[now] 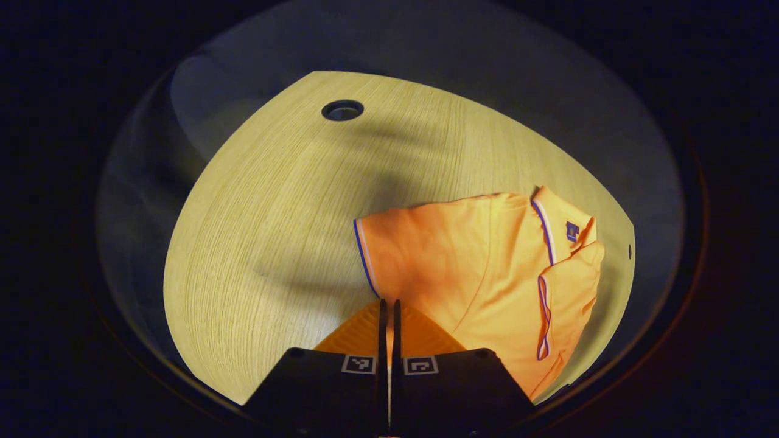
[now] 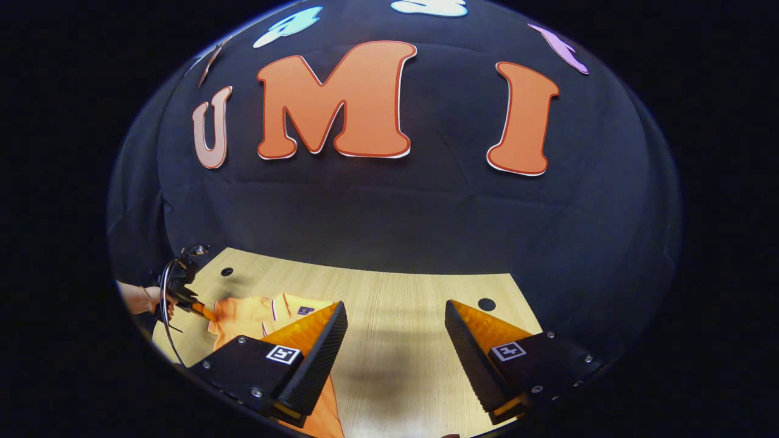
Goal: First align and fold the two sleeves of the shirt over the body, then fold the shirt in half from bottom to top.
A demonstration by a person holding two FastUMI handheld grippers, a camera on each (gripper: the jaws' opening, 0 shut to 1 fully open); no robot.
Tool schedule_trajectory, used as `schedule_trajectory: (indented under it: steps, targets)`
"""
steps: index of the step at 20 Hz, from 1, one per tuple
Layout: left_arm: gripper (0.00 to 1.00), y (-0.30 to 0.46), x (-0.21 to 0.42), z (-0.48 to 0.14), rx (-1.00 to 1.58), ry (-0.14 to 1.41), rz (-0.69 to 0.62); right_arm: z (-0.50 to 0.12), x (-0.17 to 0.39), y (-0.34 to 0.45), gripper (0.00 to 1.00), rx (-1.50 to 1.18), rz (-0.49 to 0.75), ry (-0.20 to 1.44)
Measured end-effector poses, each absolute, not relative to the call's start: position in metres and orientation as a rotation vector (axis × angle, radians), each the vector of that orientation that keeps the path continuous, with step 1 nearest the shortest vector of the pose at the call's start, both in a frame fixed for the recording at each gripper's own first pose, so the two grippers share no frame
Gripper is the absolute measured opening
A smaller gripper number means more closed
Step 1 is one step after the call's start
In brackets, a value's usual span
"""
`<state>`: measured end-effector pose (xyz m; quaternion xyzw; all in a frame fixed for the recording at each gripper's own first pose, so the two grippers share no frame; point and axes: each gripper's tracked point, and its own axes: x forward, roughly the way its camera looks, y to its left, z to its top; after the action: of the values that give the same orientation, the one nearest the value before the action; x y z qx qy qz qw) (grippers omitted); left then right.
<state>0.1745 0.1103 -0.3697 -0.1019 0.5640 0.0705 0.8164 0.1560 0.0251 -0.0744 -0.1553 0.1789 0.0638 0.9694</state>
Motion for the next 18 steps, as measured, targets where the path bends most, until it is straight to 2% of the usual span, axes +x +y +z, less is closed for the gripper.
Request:
schedule_trajectory:
  steps: [6, 9, 13, 18]
  targets:
    - [0.02, 0.052, 0.195, -0.299, -0.102, 1.099, -0.018, -0.057, 0.146, 0.016, 0.98, -0.307, 0.099, 0.319]
    - [0.02, -0.009, 0.197, -0.276, -0.061, 1.072, -0.135, -0.051, 0.141, 0.01, 0.98, -0.302, 0.087, 0.31]
    - [0.02, -0.076, 0.184, -0.286, -0.036, 1.101, -0.256, -0.052, 0.136, 0.0, 0.98, -0.304, 0.07, 0.315]
    - [0.02, -0.129, 0.176, -0.318, 0.018, 1.157, -0.3, -0.059, 0.134, -0.002, 0.99, -0.282, 0.033, 0.343]
